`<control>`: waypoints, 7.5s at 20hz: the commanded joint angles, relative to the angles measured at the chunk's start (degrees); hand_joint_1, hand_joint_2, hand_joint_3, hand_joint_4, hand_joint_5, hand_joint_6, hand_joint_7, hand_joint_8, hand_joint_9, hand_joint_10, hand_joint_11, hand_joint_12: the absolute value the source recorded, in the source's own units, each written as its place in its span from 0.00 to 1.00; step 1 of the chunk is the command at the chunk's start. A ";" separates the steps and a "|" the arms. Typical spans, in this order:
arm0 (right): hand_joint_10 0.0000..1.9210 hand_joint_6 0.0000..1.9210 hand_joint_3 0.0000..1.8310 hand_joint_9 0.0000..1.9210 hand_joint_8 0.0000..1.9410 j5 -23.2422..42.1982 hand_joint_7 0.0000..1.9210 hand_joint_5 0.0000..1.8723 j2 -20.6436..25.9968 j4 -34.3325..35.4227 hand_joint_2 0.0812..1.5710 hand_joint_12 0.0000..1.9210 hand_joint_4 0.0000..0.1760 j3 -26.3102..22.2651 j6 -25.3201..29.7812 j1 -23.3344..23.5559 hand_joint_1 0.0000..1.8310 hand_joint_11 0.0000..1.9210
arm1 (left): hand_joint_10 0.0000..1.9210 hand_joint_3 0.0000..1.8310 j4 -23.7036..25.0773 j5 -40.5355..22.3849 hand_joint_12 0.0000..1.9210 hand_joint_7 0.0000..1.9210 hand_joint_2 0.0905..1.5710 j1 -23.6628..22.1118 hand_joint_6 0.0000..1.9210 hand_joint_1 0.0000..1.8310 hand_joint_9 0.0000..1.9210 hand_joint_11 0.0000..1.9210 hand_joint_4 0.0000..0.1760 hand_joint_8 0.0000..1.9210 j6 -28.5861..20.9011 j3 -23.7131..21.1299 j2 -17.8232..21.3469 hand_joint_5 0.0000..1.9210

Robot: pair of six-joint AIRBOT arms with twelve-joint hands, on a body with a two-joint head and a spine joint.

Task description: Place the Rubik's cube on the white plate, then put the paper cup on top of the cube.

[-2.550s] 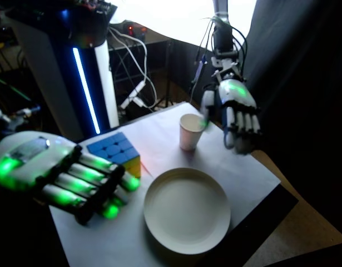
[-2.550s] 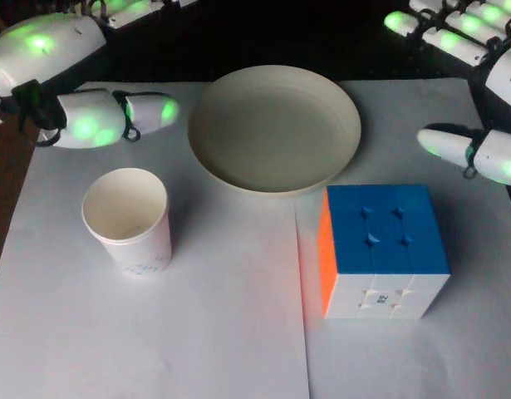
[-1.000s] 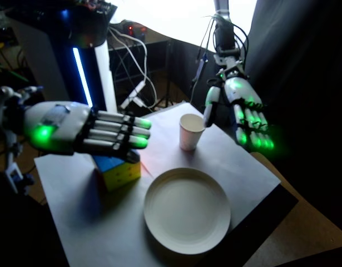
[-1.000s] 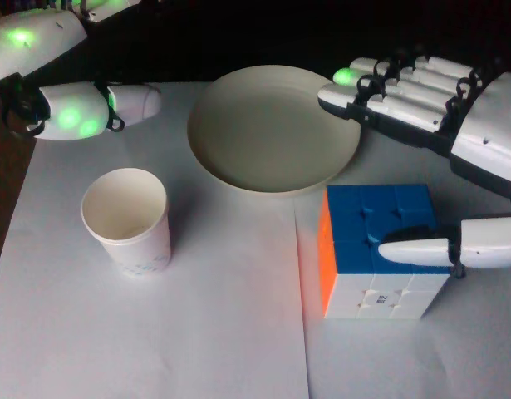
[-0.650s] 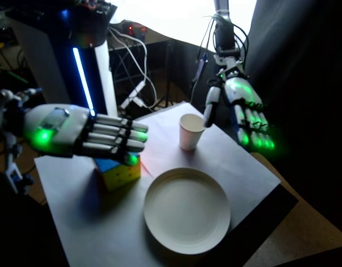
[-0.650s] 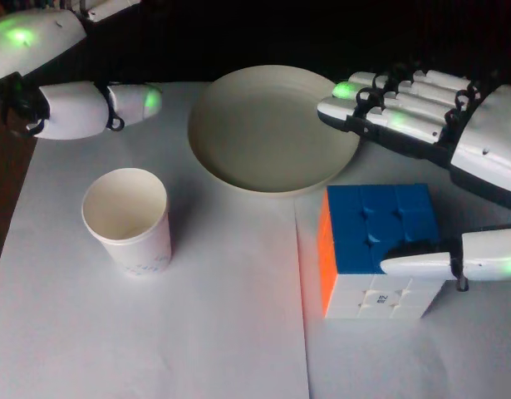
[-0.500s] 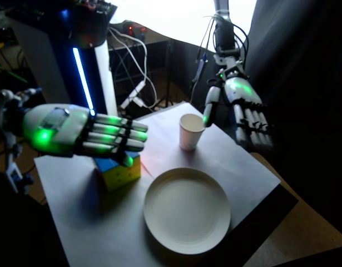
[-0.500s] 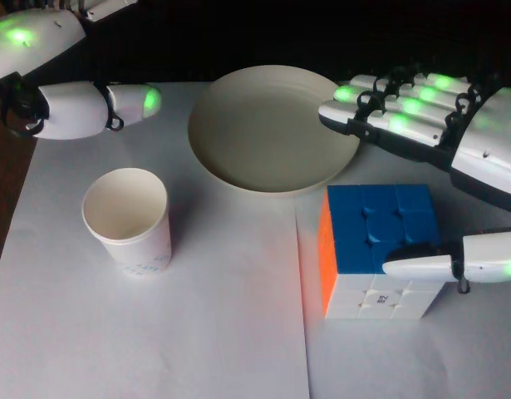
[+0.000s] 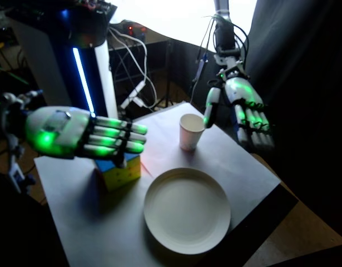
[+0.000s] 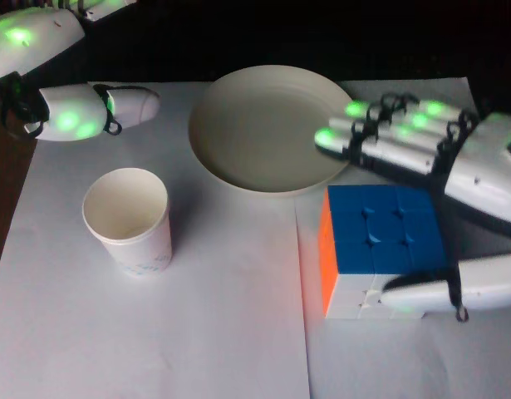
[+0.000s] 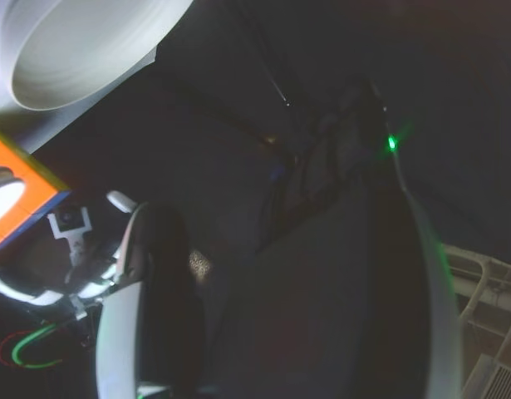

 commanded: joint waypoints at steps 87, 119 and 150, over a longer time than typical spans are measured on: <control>0.99 0.81 0.00 0.35 0.79 -2.17 0.35 0.34 -17.55 2.96 0.87 1.00 0.14 19.76 -1.15 22.60 0.61 0.42 | 0.00 0.00 -2.96 -8.71 0.00 0.00 0.80 1.05 0.00 0.26 0.00 0.00 0.69 0.00 0.05 0.26 -0.11 0.01; 0.01 0.00 0.00 0.01 0.00 -7.97 0.00 0.00 -29.38 13.96 0.68 0.69 0.13 31.83 -1.15 20.89 0.30 0.00 | 0.00 0.00 -3.34 -10.13 0.00 0.00 0.83 1.04 0.00 0.27 0.00 0.00 0.50 0.00 -0.05 0.40 -0.10 0.02; 1.00 0.87 0.45 0.47 1.00 10.38 0.36 0.33 -2.18 14.01 0.60 1.00 0.00 5.91 -1.16 0.30 0.61 0.54 | 0.00 0.00 5.22 -14.13 0.01 0.00 0.66 6.06 0.00 0.30 0.00 0.00 0.71 0.00 -11.18 -5.20 7.40 0.00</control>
